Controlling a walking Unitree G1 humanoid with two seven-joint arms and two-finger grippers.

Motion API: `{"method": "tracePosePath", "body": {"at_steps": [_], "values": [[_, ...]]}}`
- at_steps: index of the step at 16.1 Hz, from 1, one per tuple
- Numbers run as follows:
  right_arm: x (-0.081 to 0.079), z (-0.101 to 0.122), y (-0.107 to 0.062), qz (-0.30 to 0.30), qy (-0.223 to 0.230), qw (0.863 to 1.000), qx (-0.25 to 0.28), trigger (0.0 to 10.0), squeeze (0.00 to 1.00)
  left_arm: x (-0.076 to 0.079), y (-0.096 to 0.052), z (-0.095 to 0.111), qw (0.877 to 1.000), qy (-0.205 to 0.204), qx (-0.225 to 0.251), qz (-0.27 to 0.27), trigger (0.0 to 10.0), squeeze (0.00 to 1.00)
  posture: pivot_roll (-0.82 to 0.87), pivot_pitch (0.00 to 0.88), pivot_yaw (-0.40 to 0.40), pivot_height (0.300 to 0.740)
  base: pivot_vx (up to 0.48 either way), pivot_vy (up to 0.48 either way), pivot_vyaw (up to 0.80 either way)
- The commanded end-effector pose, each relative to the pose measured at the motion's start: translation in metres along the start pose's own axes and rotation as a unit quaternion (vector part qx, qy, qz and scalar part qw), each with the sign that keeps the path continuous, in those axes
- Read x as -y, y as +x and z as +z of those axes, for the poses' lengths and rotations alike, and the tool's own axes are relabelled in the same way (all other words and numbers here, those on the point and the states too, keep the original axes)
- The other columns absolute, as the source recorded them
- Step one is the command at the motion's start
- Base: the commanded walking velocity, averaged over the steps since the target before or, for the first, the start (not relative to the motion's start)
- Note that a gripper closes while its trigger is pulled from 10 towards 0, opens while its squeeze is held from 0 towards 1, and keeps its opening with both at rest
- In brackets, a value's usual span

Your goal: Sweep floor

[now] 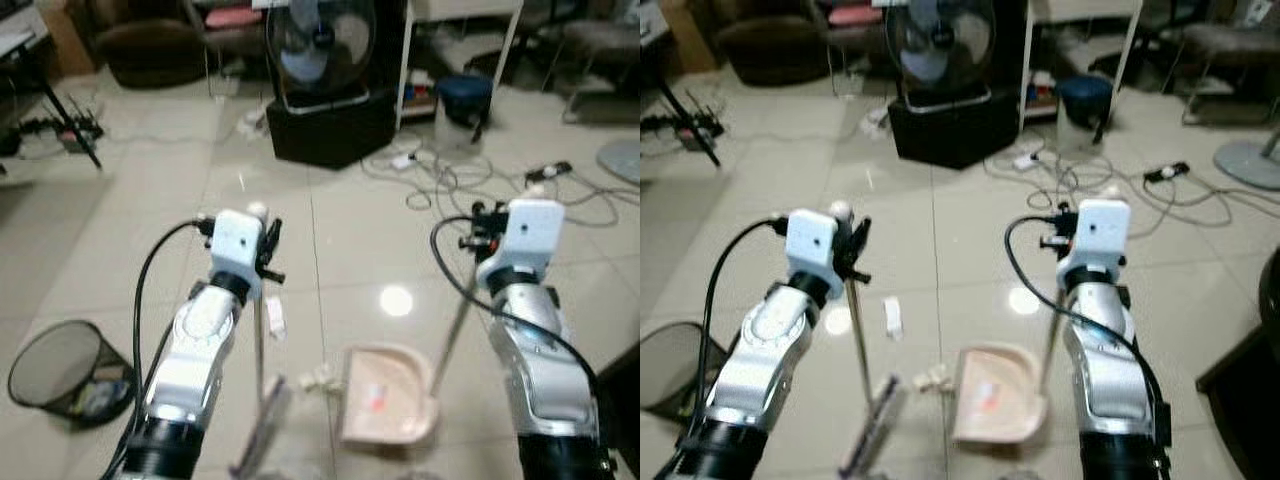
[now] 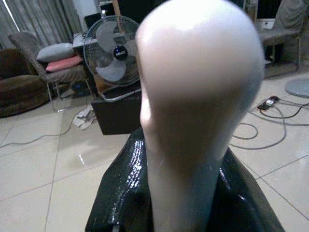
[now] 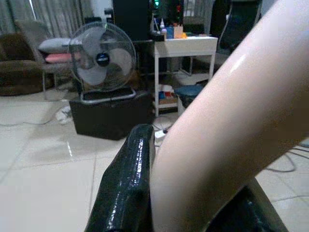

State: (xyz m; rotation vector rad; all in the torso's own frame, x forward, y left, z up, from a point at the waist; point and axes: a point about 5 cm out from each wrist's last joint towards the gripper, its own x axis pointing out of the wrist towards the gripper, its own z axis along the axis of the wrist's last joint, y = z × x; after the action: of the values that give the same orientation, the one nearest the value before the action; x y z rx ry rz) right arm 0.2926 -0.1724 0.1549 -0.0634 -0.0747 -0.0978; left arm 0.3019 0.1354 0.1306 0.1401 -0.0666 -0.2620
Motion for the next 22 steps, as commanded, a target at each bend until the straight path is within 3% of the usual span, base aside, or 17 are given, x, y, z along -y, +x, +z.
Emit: {"method": "tracePosePath", "body": {"at_steps": [1,5,10,11,17,20,22], "values": [[-0.009,0.012,0.001,0.014,0.011,0.999,0.027,10.0,0.0,-0.012,-0.003,0.005,1.0,0.017,0.015,0.019,10.0,0.0,-0.05,0.071,0.074,0.74,0.0,0.0,0.0],[-0.01,0.009,0.0,0.026,-0.009,0.999,0.022,10.0,0.0,-0.006,-0.004,0.009,0.999,0.028,0.032,0.024,10.0,0.0,-0.05,0.074,0.073,0.74,0.06,0.0,0.0],[-0.012,0.007,-0.001,0.028,-0.016,0.999,0.021,10.0,0.0,-0.004,-0.004,0.006,0.999,0.018,0.028,0.02,10.0,0.0,-0.05,0.065,0.079,0.74,0.283,0.0,0.75],[-0.009,0.007,-0.002,0.017,0.0,1.0,0.024,10.0,0.0,-0.003,-0.003,0.007,0.999,0.019,0.028,0.018,10.0,0.0,-0.05,0.065,0.079,0.74,0.292,0.0,0.0],[-0.007,0.008,-0.003,0.018,-0.004,0.999,0.028,10.0,0.0,0.0,-0.002,0.005,0.999,0.014,0.028,0.008,10.0,0.0,-0.06,0.05,0.089,0.74,0.315,0.0,0.0],[-0.006,0.006,-0.004,0.01,0.015,1.0,0.019,10.0,0.0,0.001,-0.002,0.004,1.0,0.014,0.028,0.004,10.0,0.0,-0.06,0.046,0.091,0.74,0.333,0.0,0.0],[-0.005,0.006,-0.003,0.008,0.013,1.0,0.02,10.0,0.0,0.001,-0.002,0.004,1.0,0.014,0.028,0.002,10.0,0.0,-0.07,0.045,0.093,0.74,0.33,0.0,-0.8]]}}
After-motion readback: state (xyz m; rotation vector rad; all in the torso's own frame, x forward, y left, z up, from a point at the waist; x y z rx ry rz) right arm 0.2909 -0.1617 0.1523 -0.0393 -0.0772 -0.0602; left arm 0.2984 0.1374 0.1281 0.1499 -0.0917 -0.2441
